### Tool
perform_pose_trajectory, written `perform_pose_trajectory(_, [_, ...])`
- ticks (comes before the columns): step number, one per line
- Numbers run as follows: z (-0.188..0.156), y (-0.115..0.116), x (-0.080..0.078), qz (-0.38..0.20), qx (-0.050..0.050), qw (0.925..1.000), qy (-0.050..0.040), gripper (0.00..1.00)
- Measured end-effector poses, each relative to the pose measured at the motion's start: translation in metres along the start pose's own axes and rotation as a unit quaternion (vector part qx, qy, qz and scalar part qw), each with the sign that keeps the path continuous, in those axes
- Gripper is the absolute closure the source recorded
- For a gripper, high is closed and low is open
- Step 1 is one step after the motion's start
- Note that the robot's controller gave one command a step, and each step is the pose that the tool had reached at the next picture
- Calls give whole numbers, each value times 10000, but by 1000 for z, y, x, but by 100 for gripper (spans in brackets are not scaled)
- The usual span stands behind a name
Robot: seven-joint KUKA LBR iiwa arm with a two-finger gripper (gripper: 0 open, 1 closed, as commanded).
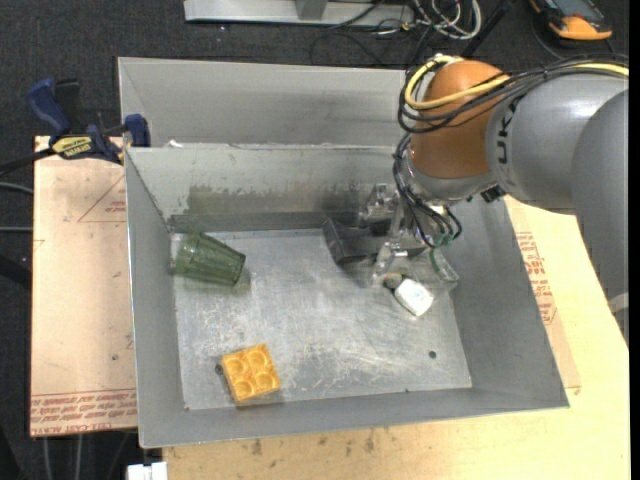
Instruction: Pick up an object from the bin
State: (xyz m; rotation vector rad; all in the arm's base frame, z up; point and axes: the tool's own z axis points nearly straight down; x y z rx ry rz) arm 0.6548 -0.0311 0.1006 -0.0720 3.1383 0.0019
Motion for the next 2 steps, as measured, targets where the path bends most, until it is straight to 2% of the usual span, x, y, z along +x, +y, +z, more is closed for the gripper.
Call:
perform_pose_trajectory(1, [22,2,8,169,3,9998,-107,0])
perform_pose_trajectory(2, [17,2,8,185,-1,9998,-29,100])
